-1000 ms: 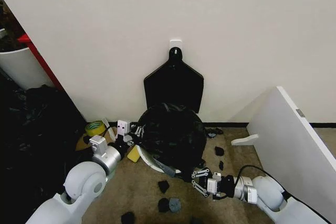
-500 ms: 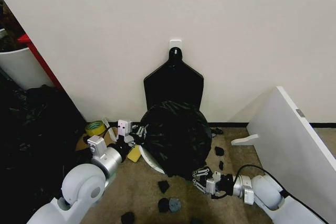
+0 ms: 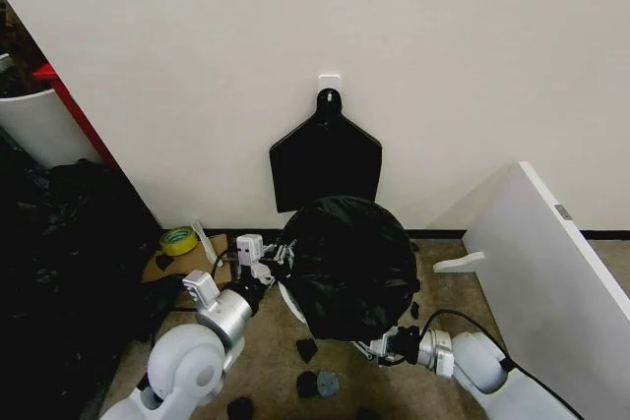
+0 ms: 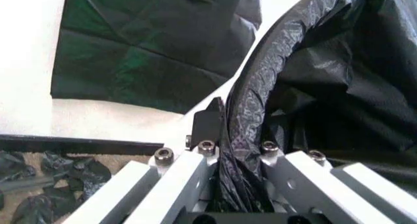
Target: Place the garbage bag over the trash bin.
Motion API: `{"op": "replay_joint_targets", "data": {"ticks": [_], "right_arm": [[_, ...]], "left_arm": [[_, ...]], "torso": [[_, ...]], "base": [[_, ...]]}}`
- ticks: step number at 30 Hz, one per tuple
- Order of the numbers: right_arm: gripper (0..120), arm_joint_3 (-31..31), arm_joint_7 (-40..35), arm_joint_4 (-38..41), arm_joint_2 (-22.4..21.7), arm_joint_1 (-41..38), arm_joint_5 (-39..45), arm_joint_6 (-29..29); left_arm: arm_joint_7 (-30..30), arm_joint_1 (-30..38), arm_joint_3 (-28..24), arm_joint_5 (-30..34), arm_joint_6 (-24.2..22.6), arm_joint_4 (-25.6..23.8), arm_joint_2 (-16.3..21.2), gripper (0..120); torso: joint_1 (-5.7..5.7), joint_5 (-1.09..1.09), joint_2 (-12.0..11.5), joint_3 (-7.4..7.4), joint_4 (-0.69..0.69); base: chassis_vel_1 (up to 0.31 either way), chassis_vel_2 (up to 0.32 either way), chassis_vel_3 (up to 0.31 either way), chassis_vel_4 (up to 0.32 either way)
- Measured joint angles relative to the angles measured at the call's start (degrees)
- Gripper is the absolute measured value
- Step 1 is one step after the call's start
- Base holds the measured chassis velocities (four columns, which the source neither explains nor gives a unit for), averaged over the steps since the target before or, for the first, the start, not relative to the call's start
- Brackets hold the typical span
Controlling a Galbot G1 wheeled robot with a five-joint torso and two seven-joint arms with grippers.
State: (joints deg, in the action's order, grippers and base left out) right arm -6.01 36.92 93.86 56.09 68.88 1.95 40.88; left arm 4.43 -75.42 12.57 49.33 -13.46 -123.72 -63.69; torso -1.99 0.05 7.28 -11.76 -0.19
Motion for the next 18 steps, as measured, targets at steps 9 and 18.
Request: {"op": "replay_joint_targets", "data": {"ticks": [9, 18], "right_arm": [[0, 0.26, -10.32, -1.35, 0.23, -0.50, -5.11, -0.49], [0, 1.97, -3.40, 1.23, 0.71, -0.11, 1.34, 1.77]], "left_arm": [[0.06, 0.84, 0.46, 2.45, 0.99, 0.89, 0.53, 1], [-0.16, 1.68, 0.64, 4.91, 1.92, 2.16, -0.27, 1]], "torso": [[0.00, 0.00, 0.00, 0.00, 0.01], [0.00, -0.01, 0.00, 0.00, 0.01]], "base": [[0.000, 0.000, 0.000, 0.000], [0.000, 0.000, 0.000, 0.000]]}}
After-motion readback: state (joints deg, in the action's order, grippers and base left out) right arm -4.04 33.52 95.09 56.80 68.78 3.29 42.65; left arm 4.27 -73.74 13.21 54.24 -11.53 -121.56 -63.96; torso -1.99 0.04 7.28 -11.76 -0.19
